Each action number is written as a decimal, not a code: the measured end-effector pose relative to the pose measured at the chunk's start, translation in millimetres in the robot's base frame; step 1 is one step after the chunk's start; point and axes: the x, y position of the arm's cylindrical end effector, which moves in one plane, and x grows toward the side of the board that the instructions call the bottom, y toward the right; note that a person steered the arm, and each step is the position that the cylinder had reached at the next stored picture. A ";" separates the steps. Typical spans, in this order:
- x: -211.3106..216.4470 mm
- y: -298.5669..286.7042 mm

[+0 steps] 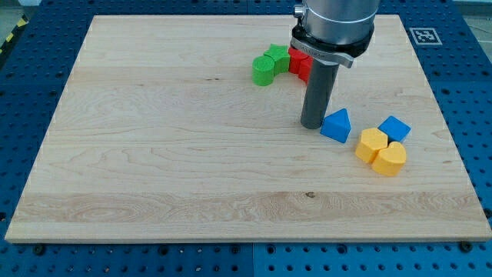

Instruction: Push blue triangle into yellow blocks and blue cube

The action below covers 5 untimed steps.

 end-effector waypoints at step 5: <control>14.7 45.8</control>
